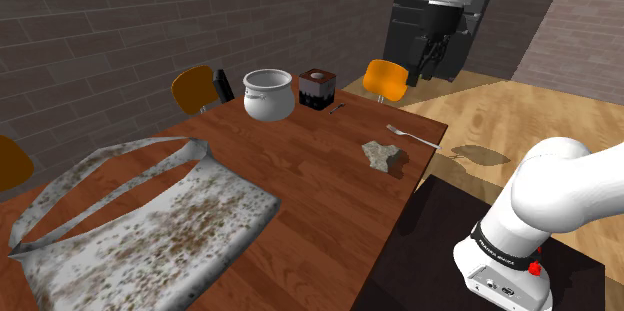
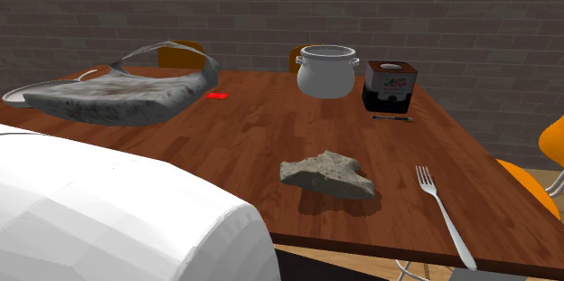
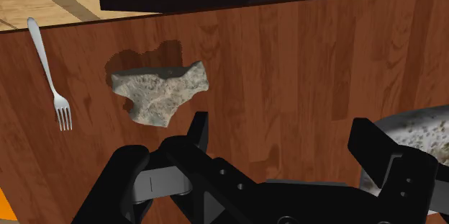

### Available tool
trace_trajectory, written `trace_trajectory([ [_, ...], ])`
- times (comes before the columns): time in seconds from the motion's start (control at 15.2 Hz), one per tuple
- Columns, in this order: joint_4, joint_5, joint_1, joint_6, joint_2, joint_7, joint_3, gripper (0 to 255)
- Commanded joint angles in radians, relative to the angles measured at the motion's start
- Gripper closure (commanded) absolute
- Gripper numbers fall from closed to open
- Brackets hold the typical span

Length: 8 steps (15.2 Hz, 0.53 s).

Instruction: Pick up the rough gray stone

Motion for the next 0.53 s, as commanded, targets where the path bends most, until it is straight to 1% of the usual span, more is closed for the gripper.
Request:
trace_trajectory([
  [0.0,0.0,0.0,0.0,0.0,0.0,0.0,0.0,0],
  [0.46,-0.225,-0.027,-0.04,0.242,0.008,0.097,0.07,0],
])
